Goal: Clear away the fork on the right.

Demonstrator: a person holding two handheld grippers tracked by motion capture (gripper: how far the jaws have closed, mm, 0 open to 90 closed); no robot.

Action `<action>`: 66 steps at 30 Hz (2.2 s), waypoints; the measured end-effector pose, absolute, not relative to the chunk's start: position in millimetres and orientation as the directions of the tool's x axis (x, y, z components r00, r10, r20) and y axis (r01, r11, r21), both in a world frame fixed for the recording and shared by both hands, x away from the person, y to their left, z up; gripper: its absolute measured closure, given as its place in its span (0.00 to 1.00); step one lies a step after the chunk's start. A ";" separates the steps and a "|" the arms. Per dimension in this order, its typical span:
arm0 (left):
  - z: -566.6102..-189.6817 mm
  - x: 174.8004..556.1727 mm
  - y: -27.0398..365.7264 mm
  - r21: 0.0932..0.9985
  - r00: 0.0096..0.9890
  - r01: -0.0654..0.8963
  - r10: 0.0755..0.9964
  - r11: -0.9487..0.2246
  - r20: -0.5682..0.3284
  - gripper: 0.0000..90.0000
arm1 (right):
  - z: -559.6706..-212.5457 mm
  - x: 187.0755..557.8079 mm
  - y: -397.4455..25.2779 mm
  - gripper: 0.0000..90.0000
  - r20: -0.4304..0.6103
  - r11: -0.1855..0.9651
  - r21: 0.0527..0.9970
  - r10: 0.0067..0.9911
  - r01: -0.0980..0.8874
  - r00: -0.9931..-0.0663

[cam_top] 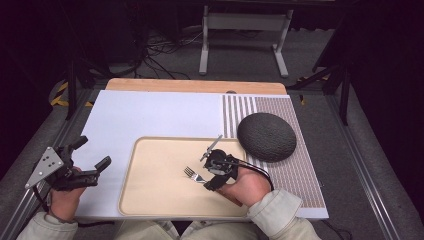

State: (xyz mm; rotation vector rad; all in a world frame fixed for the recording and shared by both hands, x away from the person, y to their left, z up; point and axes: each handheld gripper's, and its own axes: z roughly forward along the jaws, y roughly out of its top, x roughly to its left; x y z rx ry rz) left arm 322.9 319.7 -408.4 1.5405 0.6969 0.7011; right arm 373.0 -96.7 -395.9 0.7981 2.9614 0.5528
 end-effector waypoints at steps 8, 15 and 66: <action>-408.6 323.2 319.8 0.997 0.634 0.034 0.772 -0.073 0.035 0.00 | -384.3 368.9 -89.4 0.31 -0.003 0.805 0.432 0.452 0.407 -0.892; -408.8 323.2 319.7 0.997 0.634 0.034 0.772 -0.072 0.034 0.00 | -379.5 369.4 -81.9 0.72 0.014 0.787 0.490 0.422 0.374 -0.906; -409.1 323.0 319.6 0.997 0.638 0.035 0.770 -0.076 0.036 0.00 | -427.7 396.6 -40.4 1.00 0.004 0.877 0.380 0.317 0.295 -0.948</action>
